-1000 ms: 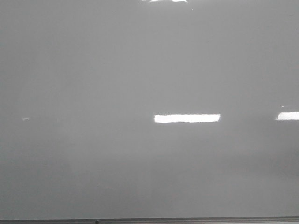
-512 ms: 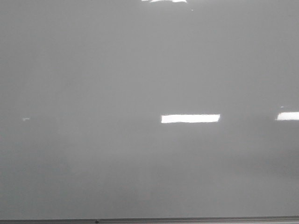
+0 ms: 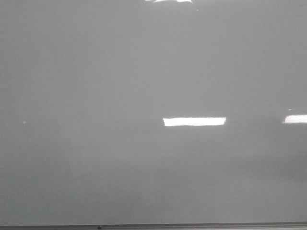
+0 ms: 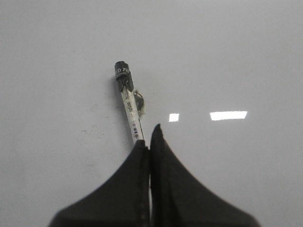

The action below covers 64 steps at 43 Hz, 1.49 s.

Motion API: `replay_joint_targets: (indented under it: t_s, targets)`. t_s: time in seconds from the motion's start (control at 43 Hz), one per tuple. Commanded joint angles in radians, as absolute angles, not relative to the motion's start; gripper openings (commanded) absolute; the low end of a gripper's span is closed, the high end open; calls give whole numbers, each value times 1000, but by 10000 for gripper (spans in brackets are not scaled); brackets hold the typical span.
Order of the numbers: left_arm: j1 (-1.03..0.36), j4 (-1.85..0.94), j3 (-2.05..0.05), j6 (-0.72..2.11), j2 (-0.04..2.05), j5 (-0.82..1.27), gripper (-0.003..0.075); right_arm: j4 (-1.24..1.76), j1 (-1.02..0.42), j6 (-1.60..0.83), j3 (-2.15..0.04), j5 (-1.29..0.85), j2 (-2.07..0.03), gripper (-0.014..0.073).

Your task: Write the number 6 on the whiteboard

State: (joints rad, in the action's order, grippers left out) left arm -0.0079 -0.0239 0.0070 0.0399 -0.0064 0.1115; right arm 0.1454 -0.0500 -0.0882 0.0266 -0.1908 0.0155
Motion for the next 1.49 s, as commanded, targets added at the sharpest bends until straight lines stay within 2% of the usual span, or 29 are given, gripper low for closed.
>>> replay_joint_targets:
  t_s: [0.0,0.116,0.256,0.442,0.605,0.674,0.721,0.791,0.837,0.884,0.907,0.977,1.023,1.07,1.279,1.465]
  targets:
    - [-6,-27,11,31,-20,-31,-20,151,-48,-97,5,-73,29,-68]
    - [-6,-37,-33,31,-19,-95,-20,151,-48,-97,-65,-120,29,-68]
    - [-6,-37,-168,31,24,0,-20,152,-48,-95,-202,-210,-5,-62]
    - [-6,-22,-321,31,222,140,-20,171,-48,-78,-342,-228,-150,-60]
    - [-6,0,-354,31,350,121,-20,172,-49,-78,-377,-220,-240,-60]
    - [-6,0,-354,31,364,123,-19,172,-49,-78,-377,-222,-244,-41]
    - [-6,0,-354,31,366,123,-9,172,-49,-78,-377,-222,-244,5]
    - [-6,0,-354,31,366,123,51,172,-49,-78,-377,-221,-244,128]
    - [-6,0,-354,31,366,123,144,172,-49,-78,-377,-221,-244,226]
    - [-6,0,-354,31,366,127,253,172,-49,-78,-376,-221,-244,346]
    - [-6,0,-354,31,366,131,336,172,-49,-78,-376,-223,-244,395]
    - [-6,0,-352,31,366,133,513,172,-49,-78,-376,-224,-244,517]
    - [-6,0,-351,31,366,133,609,172,-49,-78,-376,-224,-244,559]
    - [-6,0,-348,31,366,129,654,172,-49,-78,-376,-225,-244,579]
    - [-6,-74,-347,31,434,137,670,172,-49,-78,-376,-231,-244,582]
    - [9,-214,-389,31,692,91,669,172,-49,-78,-376,-231,-244,582]
